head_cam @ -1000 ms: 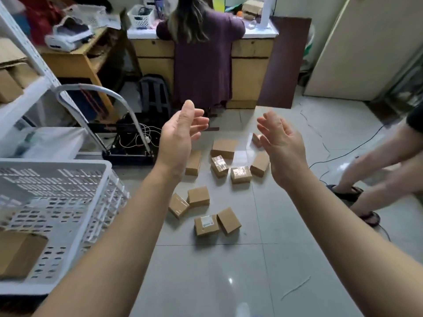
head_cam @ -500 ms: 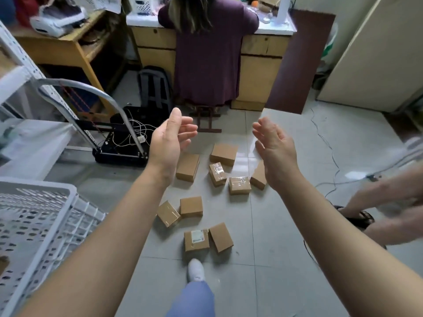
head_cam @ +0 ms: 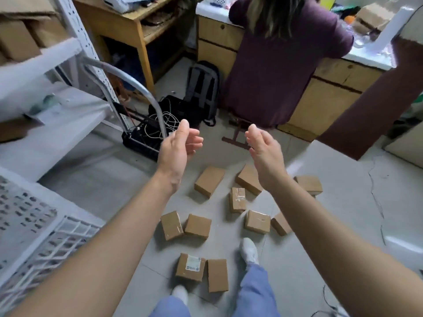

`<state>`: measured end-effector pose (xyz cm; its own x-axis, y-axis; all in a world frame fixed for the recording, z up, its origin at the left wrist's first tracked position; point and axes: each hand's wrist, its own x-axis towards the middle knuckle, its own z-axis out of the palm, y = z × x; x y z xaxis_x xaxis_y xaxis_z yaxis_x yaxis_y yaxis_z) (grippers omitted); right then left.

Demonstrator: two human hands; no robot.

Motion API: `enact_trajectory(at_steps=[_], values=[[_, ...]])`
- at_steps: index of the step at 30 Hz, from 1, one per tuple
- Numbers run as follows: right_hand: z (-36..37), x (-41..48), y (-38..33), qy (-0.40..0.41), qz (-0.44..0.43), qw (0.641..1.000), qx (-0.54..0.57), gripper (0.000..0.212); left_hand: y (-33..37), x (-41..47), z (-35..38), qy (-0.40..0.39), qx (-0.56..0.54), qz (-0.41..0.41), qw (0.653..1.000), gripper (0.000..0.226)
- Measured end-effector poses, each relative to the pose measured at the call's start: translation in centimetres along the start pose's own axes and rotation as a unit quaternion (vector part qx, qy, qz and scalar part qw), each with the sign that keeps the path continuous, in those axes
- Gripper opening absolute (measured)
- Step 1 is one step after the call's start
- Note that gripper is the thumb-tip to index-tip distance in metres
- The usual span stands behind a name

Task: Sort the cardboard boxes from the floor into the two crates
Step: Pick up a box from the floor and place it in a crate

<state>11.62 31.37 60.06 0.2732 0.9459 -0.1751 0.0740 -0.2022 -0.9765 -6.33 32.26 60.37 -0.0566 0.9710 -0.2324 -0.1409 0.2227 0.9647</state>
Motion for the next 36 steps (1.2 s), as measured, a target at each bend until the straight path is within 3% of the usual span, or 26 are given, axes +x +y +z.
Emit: enact_trajectory(at_steps=[6, 10, 14, 20, 26, 36], values=[[2.4, 13.7, 5.6, -0.106, 0.022, 0.990, -0.095, 0.043, -7.2, 8.6, 1.6, 0.117, -0.030, -0.059, 0.991, 0.041], [2.5, 22.0, 11.5, -0.128, 0.021, 0.978, -0.162, 0.033, -14.9, 15.2, 4.3, 0.161, -0.043, -0.115, 0.979, 0.039], [3.3, 28.6, 20.4, -0.175, 0.025, 0.959, -0.220, 0.027, -24.4, 21.3, 5.7, 0.199, -0.038, -0.157, 0.967, 0.036], [4.8, 36.1, 36.8, -0.212, 0.054, 0.933, -0.286, 0.050, -40.7, 28.8, 5.0, 0.276, -0.028, -0.250, 0.928, 0.035], [5.6, 40.7, 51.6, -0.200, 0.097, 0.913, -0.343, 0.060, -55.5, 32.6, 5.2, 0.290, -0.008, -0.332, 0.898, 0.056], [7.8, 46.2, 66.3, -0.189, 0.166, 0.900, -0.356, 0.068, -68.6, 36.8, 6.0, 0.279, -0.036, -0.377, 0.883, 0.049]])
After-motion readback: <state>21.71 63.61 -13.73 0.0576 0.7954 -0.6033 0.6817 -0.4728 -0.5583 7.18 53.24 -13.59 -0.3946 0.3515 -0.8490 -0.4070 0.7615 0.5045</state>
